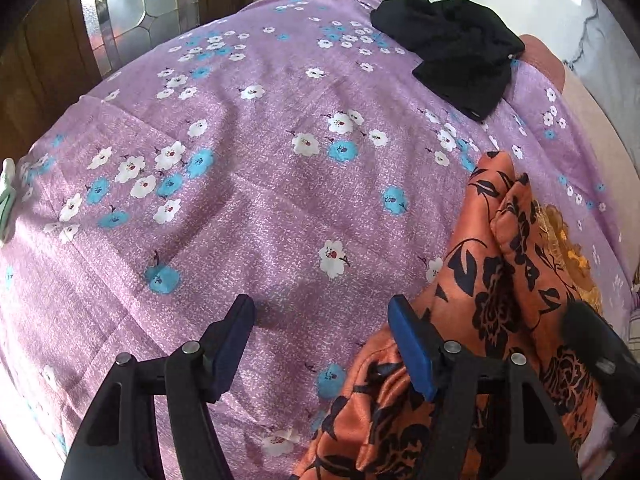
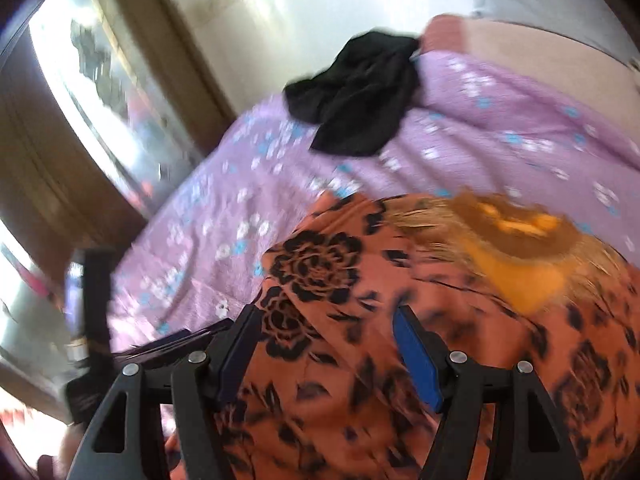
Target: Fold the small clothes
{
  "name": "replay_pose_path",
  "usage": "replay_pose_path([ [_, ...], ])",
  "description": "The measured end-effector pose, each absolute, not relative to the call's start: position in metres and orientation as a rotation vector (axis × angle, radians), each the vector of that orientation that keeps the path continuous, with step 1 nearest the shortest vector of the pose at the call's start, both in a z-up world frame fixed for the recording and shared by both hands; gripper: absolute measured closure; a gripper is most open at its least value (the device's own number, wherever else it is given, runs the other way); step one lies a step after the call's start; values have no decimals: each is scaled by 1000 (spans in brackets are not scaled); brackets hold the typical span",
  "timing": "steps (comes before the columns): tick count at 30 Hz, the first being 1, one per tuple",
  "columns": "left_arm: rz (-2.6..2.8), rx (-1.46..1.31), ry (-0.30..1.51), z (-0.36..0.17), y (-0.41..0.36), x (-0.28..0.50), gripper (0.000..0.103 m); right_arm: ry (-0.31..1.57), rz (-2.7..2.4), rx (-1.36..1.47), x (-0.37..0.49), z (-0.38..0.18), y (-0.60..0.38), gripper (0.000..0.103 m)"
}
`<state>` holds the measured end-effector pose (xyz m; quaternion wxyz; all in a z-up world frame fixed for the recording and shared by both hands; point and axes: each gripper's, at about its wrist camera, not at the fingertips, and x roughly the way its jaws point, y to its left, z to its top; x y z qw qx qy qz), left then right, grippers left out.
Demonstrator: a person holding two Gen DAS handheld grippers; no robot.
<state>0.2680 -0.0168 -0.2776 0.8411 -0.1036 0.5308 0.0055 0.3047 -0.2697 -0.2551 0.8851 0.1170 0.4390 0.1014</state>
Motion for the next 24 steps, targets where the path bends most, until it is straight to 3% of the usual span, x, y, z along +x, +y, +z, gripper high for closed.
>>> replay_pose_path([
  [7, -13, -279, 1142, -272, -2, 262, 33, 1004, 145, 24, 345, -285, -236, 38],
  [9, -10, -281, 1144, -273, -3, 262, 33, 1016, 113, -11, 355, -291, -232, 52],
  [10, -8, -281, 1145, -273, -4, 262, 33, 1017, 106, -13, 359, -293, -232, 69],
  [13, -2, -284, 1145, -275, -6, 265, 33, 987, 81, 16, 362, -288, -236, 97],
  [18, 3, -280, 1141, -276, -10, 271, 33, 841, 43, 227, 337, -254, -278, 98],
  [24, 33, -245, 1127, -276, -16, 268, 33, 643, -58, 559, 250, -212, -398, 98],
])
